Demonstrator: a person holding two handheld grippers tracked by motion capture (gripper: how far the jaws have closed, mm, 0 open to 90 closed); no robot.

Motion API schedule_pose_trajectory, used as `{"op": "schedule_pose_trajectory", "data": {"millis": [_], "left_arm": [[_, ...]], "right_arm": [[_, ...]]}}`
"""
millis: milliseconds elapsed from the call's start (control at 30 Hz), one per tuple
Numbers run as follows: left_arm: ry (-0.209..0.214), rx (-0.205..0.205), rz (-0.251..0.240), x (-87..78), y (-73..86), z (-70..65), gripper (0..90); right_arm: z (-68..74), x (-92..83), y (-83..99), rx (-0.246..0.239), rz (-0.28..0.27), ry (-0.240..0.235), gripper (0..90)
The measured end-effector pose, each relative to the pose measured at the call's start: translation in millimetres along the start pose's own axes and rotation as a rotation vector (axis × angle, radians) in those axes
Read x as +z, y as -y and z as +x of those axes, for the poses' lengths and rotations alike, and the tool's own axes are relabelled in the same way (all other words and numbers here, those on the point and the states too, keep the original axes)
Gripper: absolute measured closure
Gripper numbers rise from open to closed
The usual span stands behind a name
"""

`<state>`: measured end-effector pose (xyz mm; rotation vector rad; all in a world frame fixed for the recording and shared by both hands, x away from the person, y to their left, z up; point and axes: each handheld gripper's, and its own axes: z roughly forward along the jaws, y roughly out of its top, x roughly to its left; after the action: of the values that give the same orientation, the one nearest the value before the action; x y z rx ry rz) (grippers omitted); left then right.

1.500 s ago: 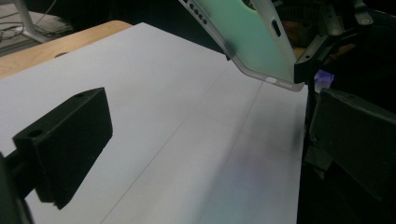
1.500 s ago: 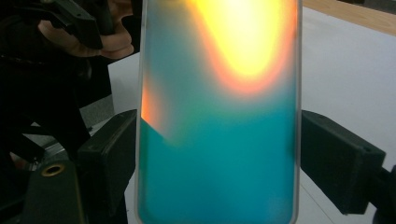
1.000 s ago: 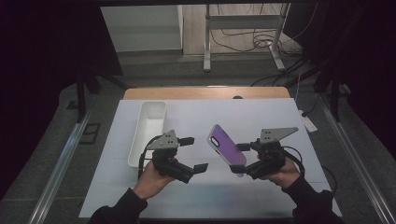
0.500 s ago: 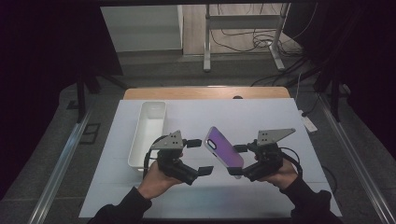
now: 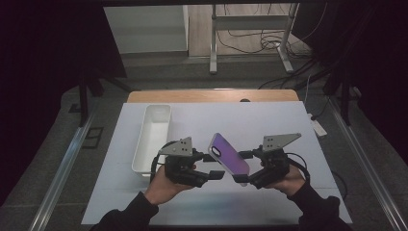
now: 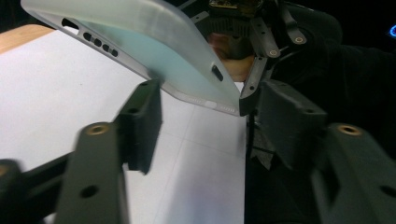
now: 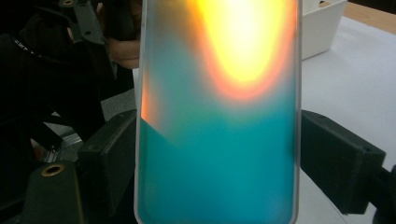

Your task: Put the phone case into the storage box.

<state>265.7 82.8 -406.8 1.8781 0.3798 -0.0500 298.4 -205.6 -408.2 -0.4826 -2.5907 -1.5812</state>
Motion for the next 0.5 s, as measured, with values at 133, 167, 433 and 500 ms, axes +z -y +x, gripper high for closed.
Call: {"op": "schedule_pose_trajectory", "data": {"millis": [133,167,433,500], "left_arm": [[0.022,-0.003,0.003,-0.8,0.3,0.5,55.5],[0.028,-0.003,0.002,-0.8,0.3,0.5,58.0],[0.052,-0.016,-0.013,-3.2,0.6,3.3,71.5],[0.055,-0.020,-0.014,-3.4,0.9,3.9,72.8]], "right_arm": [[0.4,1.4,0.6,-0.001,0.007,-0.003,17.1],[0.2,1.6,0.8,-0.001,0.008,-0.005,17.1],[-0.8,2.4,1.9,-0.003,0.012,-0.005,17.0],[-0.8,2.7,2.0,-0.003,0.011,-0.009,17.0]]}}
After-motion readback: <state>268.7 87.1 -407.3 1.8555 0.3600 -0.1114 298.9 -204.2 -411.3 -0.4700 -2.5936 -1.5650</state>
